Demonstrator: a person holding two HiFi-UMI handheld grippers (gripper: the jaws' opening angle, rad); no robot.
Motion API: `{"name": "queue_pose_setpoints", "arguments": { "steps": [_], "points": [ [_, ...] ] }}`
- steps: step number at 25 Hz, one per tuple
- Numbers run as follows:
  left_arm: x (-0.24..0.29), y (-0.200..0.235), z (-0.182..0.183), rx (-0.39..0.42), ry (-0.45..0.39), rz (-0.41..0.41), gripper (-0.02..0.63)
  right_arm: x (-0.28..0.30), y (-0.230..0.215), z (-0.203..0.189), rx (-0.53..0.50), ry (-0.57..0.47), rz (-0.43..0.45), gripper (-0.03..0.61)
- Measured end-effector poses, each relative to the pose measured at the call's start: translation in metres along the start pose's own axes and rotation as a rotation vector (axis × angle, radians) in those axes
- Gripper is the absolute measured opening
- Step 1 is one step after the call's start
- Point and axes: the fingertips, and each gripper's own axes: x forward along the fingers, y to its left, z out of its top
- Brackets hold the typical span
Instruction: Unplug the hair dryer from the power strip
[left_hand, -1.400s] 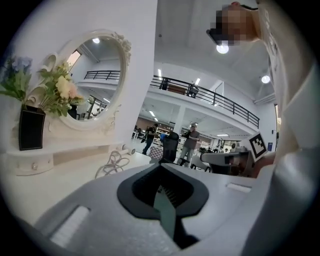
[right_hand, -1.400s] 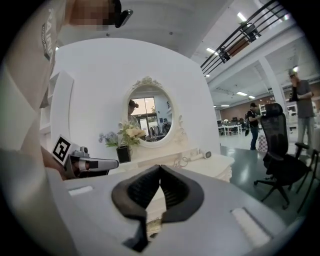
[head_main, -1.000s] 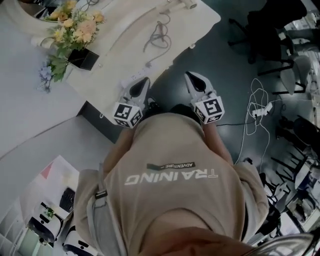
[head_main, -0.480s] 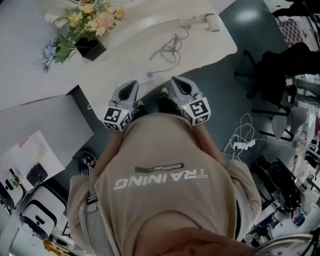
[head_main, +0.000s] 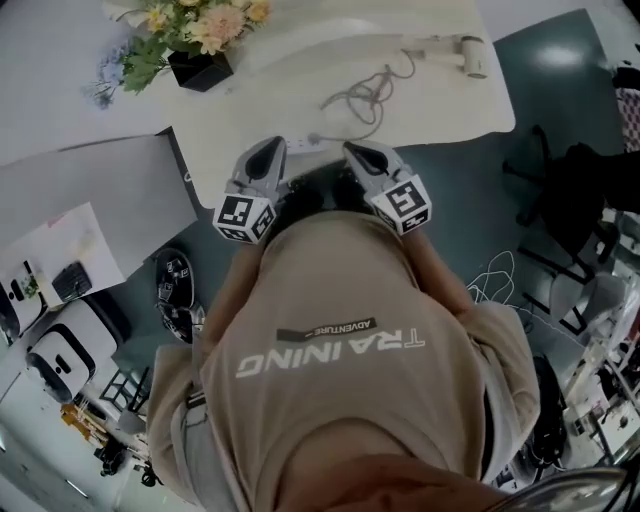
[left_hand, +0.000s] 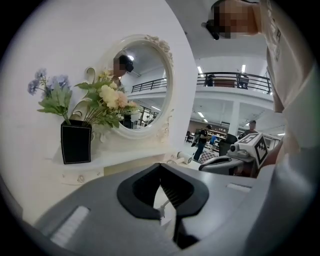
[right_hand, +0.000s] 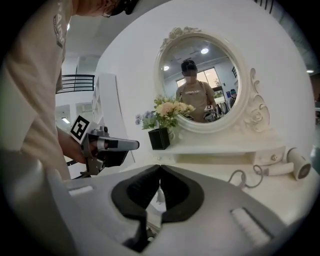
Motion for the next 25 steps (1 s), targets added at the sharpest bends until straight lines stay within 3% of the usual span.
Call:
{"name": "queue_pose_setpoints", "arguments": {
  "steps": [5, 11, 18, 25],
  "points": [
    [0.008, 0.010, -0.009, 0.005, 0.025, 0.002, 0.006, 0.019, 0.006, 0.004, -0.026, 0.005, 0.054, 0.005],
    [0.010, 0.018, -0.043, 0.020, 0.113, -0.077, 0.006, 0.029, 0.034, -0.001, -0.053, 0.052, 0.076, 0.005],
    [0.026, 0.036, -0.119, 0.076, 0.331, -0.127, 0.006, 0.044, 0.040, -0.049, -0.003, 0.178, 0.045, 0.005],
    [0.036, 0.046, -0.162, 0.157, 0.511, -0.149, 0.006, 0.057, 0.038, -0.095, -0.002, 0.288, -0.002, 0.005]
  ]
}}
